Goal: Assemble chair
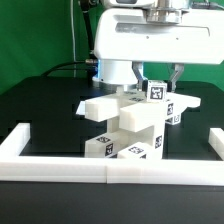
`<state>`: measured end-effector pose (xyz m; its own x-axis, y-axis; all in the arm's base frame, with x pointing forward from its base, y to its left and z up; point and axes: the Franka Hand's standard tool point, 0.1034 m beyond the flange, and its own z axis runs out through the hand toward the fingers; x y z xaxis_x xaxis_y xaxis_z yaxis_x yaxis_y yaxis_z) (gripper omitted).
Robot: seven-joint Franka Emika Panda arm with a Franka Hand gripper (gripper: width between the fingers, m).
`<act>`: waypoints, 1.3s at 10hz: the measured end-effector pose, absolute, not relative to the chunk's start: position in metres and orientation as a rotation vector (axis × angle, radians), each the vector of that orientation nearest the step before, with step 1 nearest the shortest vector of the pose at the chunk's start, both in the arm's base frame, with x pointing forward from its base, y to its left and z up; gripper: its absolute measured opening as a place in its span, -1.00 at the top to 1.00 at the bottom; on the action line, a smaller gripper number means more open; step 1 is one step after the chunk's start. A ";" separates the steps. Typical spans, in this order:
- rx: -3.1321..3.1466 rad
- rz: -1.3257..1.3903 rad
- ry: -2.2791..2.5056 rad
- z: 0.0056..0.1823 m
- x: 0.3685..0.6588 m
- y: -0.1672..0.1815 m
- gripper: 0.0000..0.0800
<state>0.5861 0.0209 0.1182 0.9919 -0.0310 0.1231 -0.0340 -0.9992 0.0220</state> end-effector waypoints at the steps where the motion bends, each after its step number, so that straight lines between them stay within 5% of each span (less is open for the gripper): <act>1: 3.111 0.193 -0.185 0.118 0.586 0.021 0.28; 13: 2.825 0.181 -1.472 0.117 0.587 0.020 0.28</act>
Offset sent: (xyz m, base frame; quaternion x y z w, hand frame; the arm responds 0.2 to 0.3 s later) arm 0.0032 -0.0072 -0.0049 -0.0072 -0.0118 0.2138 0.9768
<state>0.5872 0.0199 0.1171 0.5683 -0.8192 0.0775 -0.8136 -0.5735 -0.0959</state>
